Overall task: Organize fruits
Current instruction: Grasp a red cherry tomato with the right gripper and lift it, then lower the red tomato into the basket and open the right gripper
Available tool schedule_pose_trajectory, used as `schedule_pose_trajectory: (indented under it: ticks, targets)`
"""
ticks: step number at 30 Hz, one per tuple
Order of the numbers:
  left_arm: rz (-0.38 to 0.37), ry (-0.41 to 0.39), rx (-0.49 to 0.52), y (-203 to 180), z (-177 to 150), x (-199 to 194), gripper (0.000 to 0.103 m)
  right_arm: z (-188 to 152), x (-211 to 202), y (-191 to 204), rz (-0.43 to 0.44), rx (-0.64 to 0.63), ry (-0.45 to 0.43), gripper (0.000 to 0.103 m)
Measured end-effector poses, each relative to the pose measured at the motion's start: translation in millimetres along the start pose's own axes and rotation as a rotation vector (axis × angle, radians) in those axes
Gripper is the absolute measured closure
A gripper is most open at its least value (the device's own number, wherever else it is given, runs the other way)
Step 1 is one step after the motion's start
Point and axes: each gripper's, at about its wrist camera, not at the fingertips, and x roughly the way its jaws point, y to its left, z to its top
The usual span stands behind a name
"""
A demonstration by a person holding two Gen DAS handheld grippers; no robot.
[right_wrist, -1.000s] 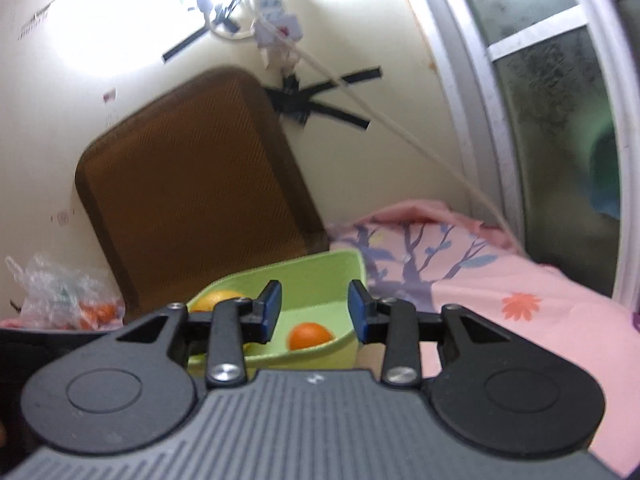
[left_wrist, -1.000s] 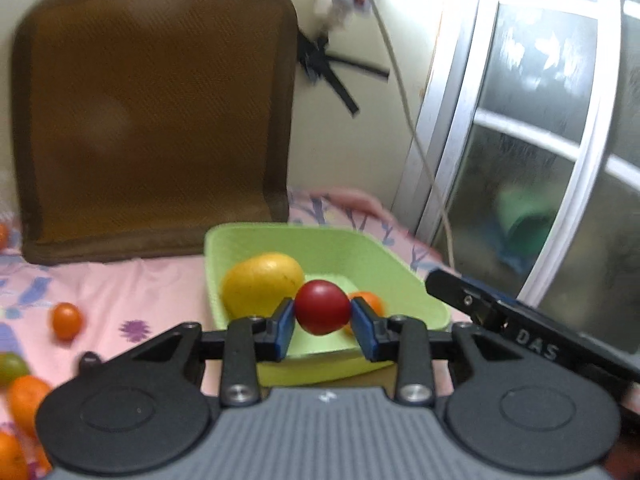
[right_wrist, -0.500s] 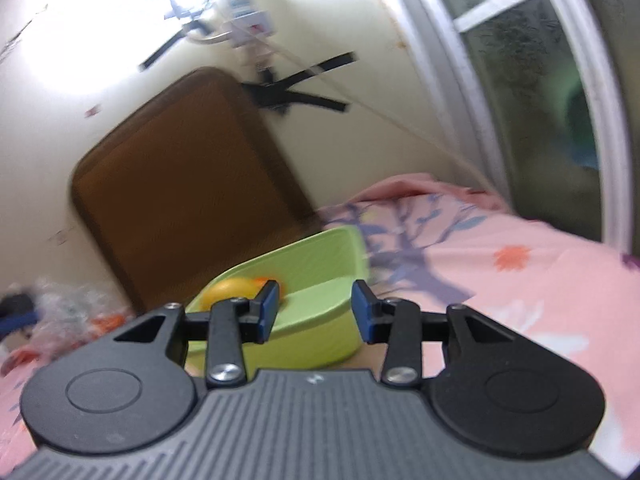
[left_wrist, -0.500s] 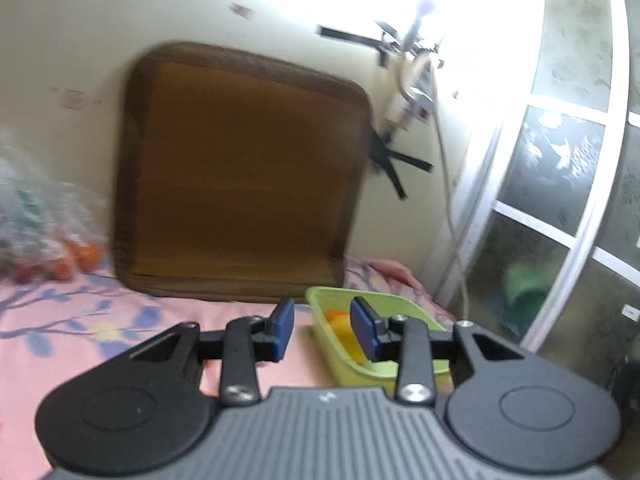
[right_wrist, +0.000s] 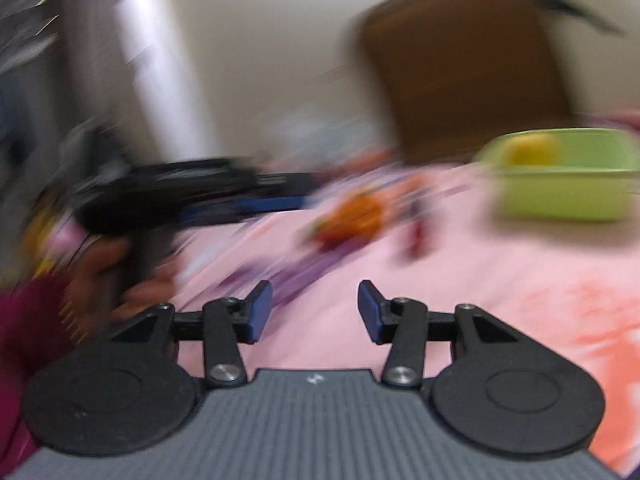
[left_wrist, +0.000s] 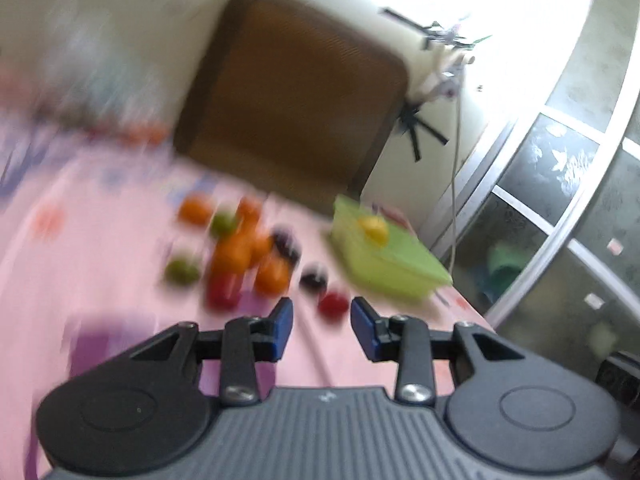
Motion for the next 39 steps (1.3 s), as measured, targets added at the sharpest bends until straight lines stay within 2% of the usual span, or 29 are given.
schedule_pose_trajectory:
  ticks: [1,3,5,7,12,15,17,19,22,25,26,30,32,34,36,39]
  targets:
    - [0.001,0.006,-0.028,5,-9,-7,0.071,-6,9,15,0.066,-0.062,0.057,0.053]
    - [0.017,0.015,-0.07,10,-29,-20,0.071,-21,26,45,0.112,-0.263,0.16,0.054]
    - [0.006,0.059,-0.11,12,-45,-25,0.071,-32,27,58,0.174,-0.386,0.156,0.057]
    - [-0.029,0.062,-0.122,17,-49,-31,0.071,-28,30,54,0.191,-0.354,0.176,0.065]
    - [-0.051,0.033,-0.142,27,-49,-41,0.071,-28,28,39,0.206,-0.293,0.154,0.064]
    - [-0.06,0.058,-0.138,26,-52,-43,0.071,-27,30,46,0.182,-0.303,0.137,0.064]
    - [-0.055,0.06,-0.124,24,-55,-47,0.068,-30,27,49,0.209,-0.326,0.151,0.064]
    - [-0.05,0.055,-0.137,25,-58,-49,0.062,-33,27,56,0.253,-0.363,0.183,0.064]
    - [-0.043,0.046,-0.14,24,-60,-53,0.062,-41,29,63,0.279,-0.412,0.255,0.064]
    - [-0.04,0.047,-0.133,20,-60,-52,0.062,-42,27,61,0.283,-0.406,0.26,0.067]
    - [-0.038,0.047,-0.126,19,-59,-52,0.062,-42,25,62,0.285,-0.411,0.262,0.073]
    - [-0.047,0.044,-0.062,6,-44,-44,0.062,-41,19,57,0.284,-0.36,0.243,0.073]
    - [-0.044,0.054,0.002,-6,-33,-34,0.062,-31,12,41,0.252,-0.303,0.178,0.073]
    - [-0.028,0.06,0.08,-24,-21,-16,0.062,-13,1,16,0.17,-0.23,0.092,0.073]
    - [-0.022,0.069,0.134,-38,-9,5,0.062,9,-13,-19,0.036,-0.131,-0.024,0.073]
    - [0.025,0.098,0.19,-55,3,42,0.062,39,-32,-69,-0.211,0.007,-0.206,0.073]
